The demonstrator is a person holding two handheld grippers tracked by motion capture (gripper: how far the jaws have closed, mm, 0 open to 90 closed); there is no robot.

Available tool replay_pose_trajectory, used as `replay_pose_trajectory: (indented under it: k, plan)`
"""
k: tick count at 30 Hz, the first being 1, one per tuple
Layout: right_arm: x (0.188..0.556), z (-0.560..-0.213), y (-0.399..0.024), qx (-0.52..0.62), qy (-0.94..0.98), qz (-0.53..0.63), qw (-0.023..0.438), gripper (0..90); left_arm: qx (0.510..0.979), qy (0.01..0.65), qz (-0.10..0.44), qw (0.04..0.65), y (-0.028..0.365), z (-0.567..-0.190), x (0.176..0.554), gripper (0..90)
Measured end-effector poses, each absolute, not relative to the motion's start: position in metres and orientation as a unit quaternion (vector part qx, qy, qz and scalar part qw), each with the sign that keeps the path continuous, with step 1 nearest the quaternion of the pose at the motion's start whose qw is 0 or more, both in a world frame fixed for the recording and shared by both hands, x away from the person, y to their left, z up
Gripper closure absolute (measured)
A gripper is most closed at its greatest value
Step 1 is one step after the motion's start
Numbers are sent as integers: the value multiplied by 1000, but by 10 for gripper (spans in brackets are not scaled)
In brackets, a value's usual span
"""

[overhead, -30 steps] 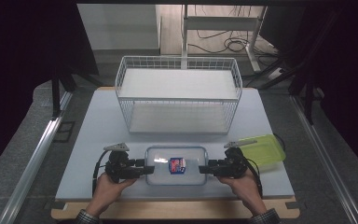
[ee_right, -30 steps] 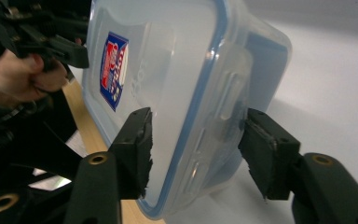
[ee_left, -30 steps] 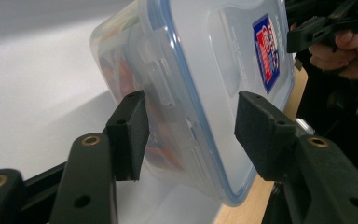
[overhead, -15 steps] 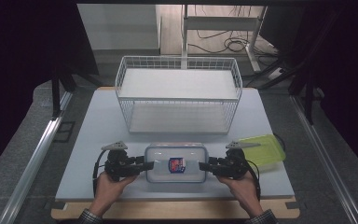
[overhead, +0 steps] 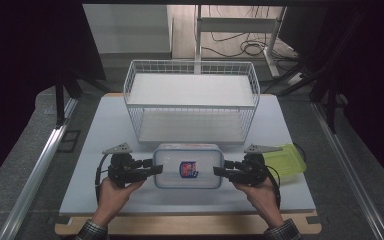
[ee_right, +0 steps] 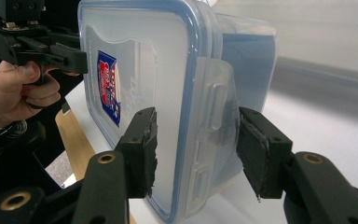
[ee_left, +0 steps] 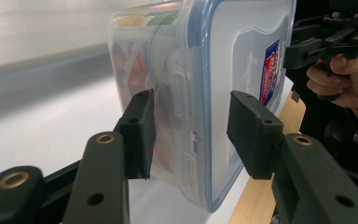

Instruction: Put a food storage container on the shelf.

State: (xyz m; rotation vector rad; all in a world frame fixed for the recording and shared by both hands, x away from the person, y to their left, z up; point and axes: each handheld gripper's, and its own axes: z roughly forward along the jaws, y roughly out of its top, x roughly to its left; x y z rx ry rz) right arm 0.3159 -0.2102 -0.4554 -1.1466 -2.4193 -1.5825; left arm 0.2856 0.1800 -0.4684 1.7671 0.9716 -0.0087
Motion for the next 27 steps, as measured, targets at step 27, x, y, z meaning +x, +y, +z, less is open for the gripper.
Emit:
replay_pose_trajectory:
  k: [27]
  plan:
    - [350,-394,-206,-353,-765,-539,-2,496,737,392,30,549,185,-402,315,534]
